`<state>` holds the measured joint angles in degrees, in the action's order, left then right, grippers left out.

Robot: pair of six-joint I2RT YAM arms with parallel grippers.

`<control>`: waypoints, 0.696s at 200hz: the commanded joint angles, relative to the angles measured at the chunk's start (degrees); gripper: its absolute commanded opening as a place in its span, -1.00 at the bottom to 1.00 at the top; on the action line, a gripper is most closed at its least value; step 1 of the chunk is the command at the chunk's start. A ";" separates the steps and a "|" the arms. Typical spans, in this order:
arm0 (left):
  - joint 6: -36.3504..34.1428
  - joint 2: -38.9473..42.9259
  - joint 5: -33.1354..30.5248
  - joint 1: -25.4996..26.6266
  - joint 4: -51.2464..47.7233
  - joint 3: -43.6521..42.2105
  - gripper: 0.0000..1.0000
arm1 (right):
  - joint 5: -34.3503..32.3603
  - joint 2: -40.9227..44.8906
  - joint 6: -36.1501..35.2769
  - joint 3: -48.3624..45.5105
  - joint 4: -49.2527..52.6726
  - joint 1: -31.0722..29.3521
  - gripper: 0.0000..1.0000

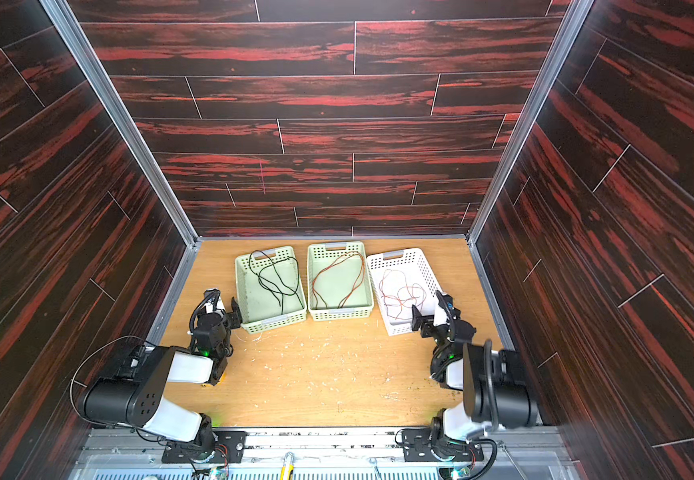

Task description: Untangle the cables

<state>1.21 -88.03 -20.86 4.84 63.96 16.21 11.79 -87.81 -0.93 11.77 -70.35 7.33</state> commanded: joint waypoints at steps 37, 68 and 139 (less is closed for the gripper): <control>1.88 0.01 0.87 -2.26 -10.80 4.82 0.46 | 2.11 -1.58 2.11 4.52 2.59 0.14 0.98; 2.74 -0.02 1.27 -2.94 -13.08 5.93 0.46 | 1.97 -1.48 2.07 4.58 2.94 0.17 0.97; 3.00 -0.04 2.23 -3.43 -14.08 6.39 0.45 | 0.72 -1.75 1.28 5.02 3.68 -0.61 0.98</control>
<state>4.12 -88.03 -19.05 1.87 52.95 21.98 12.86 -88.14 0.38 16.03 -66.41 7.09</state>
